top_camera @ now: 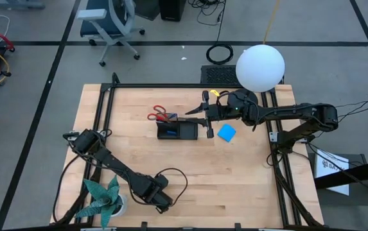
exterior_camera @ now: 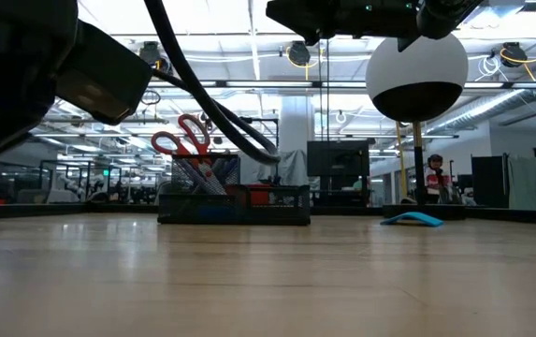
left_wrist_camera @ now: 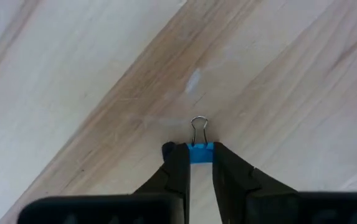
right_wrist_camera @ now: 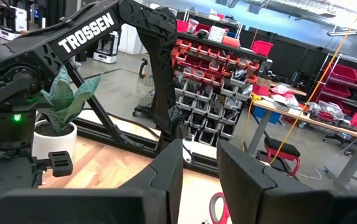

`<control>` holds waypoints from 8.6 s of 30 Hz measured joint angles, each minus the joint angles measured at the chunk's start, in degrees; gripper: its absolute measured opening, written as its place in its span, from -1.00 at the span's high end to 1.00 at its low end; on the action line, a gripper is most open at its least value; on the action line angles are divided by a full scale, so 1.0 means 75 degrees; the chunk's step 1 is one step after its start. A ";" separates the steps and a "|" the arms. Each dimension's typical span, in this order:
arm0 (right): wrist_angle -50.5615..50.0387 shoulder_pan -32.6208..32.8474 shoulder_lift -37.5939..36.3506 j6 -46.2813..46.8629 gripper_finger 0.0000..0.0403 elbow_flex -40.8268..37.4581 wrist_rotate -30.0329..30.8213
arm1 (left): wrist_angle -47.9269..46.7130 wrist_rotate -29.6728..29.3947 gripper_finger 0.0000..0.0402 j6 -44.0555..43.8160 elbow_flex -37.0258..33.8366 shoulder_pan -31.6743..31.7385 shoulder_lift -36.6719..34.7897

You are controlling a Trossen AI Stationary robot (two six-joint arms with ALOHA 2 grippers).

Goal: Pick and place office supplies into organizer
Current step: Put the blue binder clip into the desk organizer, then put the blue sticky notepad into the desk organizer

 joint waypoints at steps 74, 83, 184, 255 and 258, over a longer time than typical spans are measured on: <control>-0.0267 0.1607 -0.0930 0.0204 0.56 0.0000 -0.0032 | -0.1277 -0.5117 0.74 0.4078 0.0188 0.2132 -0.3302; -0.0466 0.1922 -0.0930 0.0269 0.56 0.0000 0.0012 | -0.0658 -0.4637 0.76 0.4521 -0.1194 0.2908 -0.3302; -1.0999 0.3873 -0.0335 0.7886 0.56 -0.0797 0.9220 | 0.4353 -0.5430 -0.02 0.9281 -0.2838 0.1900 -0.7026; -0.2871 0.2393 0.0858 0.4723 0.56 -0.3293 0.3599 | 0.1997 -0.3527 -0.02 0.8182 -0.2844 0.1942 -0.6145; -0.1975 0.2401 0.1228 0.4531 0.56 -0.3308 0.3320 | 0.1914 -0.3545 -0.02 0.8491 -0.2844 0.2074 -0.5663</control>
